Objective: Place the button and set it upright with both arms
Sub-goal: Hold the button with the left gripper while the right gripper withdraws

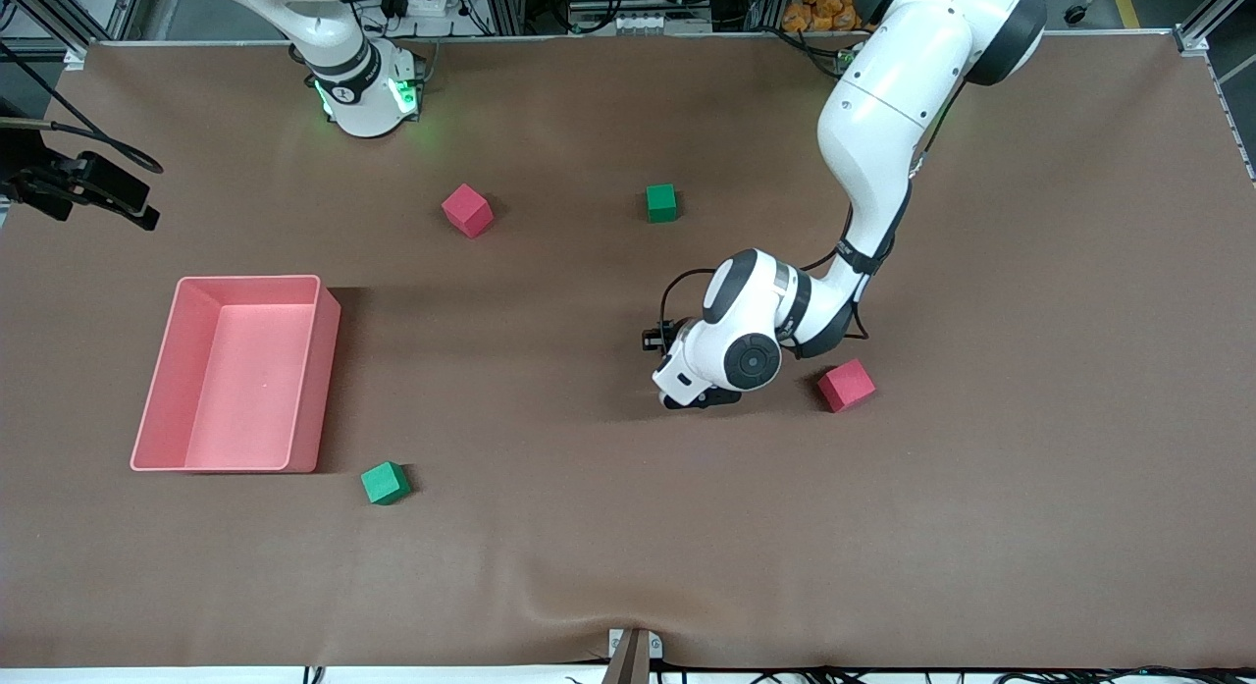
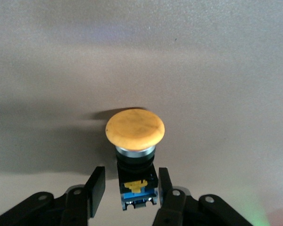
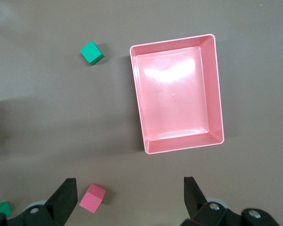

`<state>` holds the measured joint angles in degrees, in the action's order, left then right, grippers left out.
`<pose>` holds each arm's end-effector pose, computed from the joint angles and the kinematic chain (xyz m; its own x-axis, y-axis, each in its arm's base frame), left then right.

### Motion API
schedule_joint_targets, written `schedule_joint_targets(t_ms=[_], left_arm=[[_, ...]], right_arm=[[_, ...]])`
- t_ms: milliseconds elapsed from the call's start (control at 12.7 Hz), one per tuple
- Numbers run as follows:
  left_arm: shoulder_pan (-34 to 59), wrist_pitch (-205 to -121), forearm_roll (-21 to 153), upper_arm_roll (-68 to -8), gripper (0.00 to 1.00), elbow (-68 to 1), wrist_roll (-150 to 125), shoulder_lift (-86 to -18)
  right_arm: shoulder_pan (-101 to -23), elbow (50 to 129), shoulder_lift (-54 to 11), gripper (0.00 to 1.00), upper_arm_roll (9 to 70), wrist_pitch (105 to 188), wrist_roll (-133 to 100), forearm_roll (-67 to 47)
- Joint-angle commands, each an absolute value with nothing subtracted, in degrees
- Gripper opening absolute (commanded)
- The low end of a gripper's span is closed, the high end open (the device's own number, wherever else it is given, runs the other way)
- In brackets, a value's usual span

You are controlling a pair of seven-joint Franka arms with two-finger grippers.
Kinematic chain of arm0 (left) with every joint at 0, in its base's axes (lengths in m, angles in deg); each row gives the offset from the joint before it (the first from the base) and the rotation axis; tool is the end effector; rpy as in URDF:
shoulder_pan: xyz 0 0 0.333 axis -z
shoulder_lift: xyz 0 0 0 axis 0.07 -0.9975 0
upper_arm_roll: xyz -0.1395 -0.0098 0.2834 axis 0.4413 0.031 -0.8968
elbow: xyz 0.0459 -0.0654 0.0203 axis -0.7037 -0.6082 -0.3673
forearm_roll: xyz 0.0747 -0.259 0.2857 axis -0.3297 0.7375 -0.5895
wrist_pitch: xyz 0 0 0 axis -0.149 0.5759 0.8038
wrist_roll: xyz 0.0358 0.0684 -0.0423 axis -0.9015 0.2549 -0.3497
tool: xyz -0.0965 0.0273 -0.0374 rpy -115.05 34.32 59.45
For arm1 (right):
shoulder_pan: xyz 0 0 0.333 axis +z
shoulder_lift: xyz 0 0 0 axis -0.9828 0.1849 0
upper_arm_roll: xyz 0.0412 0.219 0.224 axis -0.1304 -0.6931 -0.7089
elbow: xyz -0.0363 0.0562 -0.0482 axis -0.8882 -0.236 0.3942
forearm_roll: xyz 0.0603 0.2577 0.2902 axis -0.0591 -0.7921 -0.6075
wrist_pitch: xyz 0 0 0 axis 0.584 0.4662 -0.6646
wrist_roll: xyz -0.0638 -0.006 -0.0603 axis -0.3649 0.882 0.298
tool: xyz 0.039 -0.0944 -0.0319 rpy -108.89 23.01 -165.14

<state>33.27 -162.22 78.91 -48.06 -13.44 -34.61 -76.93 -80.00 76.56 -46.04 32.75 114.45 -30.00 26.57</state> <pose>0.5603 -0.4310 0.1694 0.9026 0.0394 -0.4287 0.1383 -0.9696 0.2019 0.5364 0.0065 0.6614 0.9909 -0.1334 -0.0169 -0.1335 -0.9910 -0.0055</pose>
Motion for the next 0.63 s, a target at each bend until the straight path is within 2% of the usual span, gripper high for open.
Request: schedule_joint_targets(t_ms=[0,79,157,236,551], left_arm=[[33.99,-162.45,77.75,-48.39,0.34,-12.09,-35.54,-77.58],[33.99,-162.45,77.75,-48.39,0.22,-12.09,-35.54,-77.67],[33.90,-162.45,77.75,-48.39,0.04,-12.09,-35.62,-77.76],[33.99,-162.63,77.84,-48.39,0.00,-11.91,-35.71,-77.93],[35.64,-169.37,77.75,-48.47,0.00,-11.82,-44.55,-76.10]], right_arm=[[-80.31,73.70,-45.20,1.00,32.57,112.54,-28.99,27.57],[-80.22,73.69,-45.20,1.00,32.49,112.54,-28.99,27.57],[-80.22,73.69,-45.29,1.00,32.48,112.54,-28.99,27.48],[-80.22,73.69,-45.29,1.00,32.48,112.63,-28.99,27.40],[-80.40,73.78,-45.20,1.00,32.48,112.54,-29.08,27.22]])
